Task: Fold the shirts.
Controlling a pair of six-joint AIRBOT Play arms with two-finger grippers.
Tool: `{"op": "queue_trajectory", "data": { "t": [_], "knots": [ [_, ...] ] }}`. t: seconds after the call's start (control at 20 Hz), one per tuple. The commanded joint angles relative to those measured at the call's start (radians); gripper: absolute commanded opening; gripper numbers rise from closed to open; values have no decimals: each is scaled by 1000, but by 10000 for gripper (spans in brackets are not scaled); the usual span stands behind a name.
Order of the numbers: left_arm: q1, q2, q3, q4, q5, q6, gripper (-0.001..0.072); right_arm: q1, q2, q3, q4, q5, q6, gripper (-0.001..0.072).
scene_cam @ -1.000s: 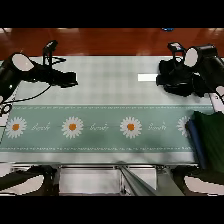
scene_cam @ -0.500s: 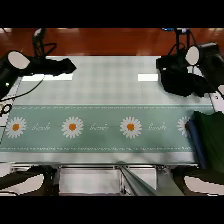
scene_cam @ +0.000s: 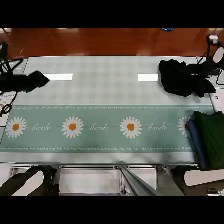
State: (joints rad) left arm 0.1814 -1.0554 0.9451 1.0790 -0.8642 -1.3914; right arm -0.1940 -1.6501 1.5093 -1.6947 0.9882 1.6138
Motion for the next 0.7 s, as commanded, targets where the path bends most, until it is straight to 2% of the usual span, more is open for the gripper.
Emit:
{"op": "queue_trajectory", "data": {
  "t": [0.0,0.1,0.15,0.2,0.25,0.35,0.45,0.55,0.65],
  "knots": [
    [13,94,-148,-5,45,14,507,-41,-148,3,107,-6,-88,414],
    [11,86,-152,-5,44,14,507,-32,-198,3,117,-11,-95,410],
    [10,80,-152,-4,45,16,507,-26,-207,3,125,-9,-102,335],
    [11,73,-151,-1,47,32,507,-21,-205,4,126,-6,-107,144],
    [11,64,-151,0,56,58,507,-16,-195,10,127,2,-117,26],
    [14,58,-151,-1,58,60,507,-10,-148,50,130,53,-134,27],
    [33,60,-125,-1,-26,26,507,2,-47,92,138,81,-138,27],
    [59,72,-77,-2,-116,29,506,11,78,121,171,90,-138,26],
    [80,128,-34,-2,-130,30,506,34,208,153,211,108,-137,26]
  ]
}}
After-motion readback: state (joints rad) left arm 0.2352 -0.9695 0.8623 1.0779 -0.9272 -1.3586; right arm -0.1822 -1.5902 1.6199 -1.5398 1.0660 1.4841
